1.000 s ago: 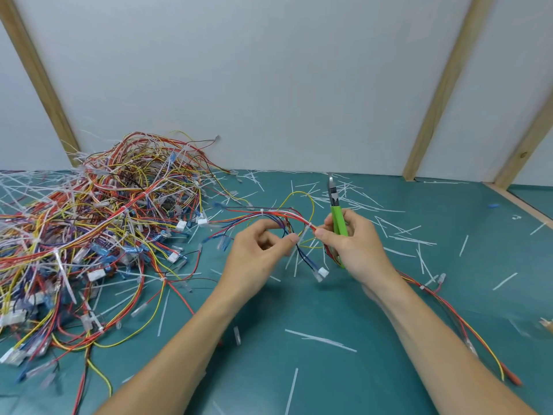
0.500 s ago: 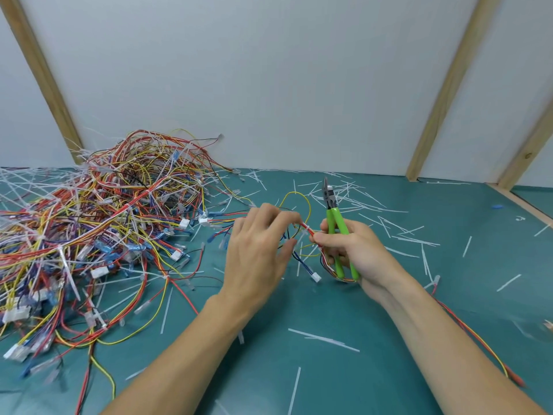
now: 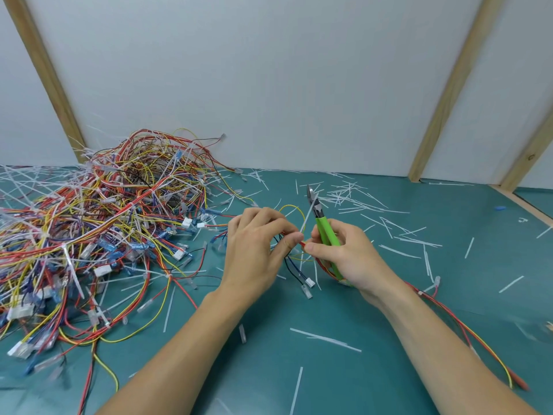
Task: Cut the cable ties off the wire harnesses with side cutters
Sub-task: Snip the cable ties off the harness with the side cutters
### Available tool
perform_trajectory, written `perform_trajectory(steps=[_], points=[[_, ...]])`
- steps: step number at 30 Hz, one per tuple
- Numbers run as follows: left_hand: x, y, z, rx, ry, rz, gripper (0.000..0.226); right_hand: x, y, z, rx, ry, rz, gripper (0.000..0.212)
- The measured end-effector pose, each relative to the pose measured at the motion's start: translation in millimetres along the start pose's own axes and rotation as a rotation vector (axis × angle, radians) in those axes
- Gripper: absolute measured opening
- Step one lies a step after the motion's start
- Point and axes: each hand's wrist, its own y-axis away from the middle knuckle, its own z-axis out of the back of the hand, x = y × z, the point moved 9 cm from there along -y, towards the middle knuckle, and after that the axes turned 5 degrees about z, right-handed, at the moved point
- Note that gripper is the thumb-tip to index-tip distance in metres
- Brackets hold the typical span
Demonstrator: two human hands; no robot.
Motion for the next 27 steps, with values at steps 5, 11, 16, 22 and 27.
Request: perform_trajectory(steps=[5,11,16,22,27], points=[[1,-1,-5,0.062,0.036,-0.026,0.017,3,-2,10,-0.077,0.010,0.059,0.019],[9,0,-9,0.080,0.140,0.069,0.010,15,-1,20,-0.180,0.266,0.205,0.019],[13,1,-7,0.070,0.257,0.155,0.006,31,2,39,-0.227,0.510,0.334,0.027],[17,1,-5,0.043,0.251,0.197,0.004,19,-4,48,-0.020,0.658,0.220,0.039],[17,2,-4,0.017,0.120,0.173,0.002,20,-2,51,-0.006,0.707,0.200,0.052]])
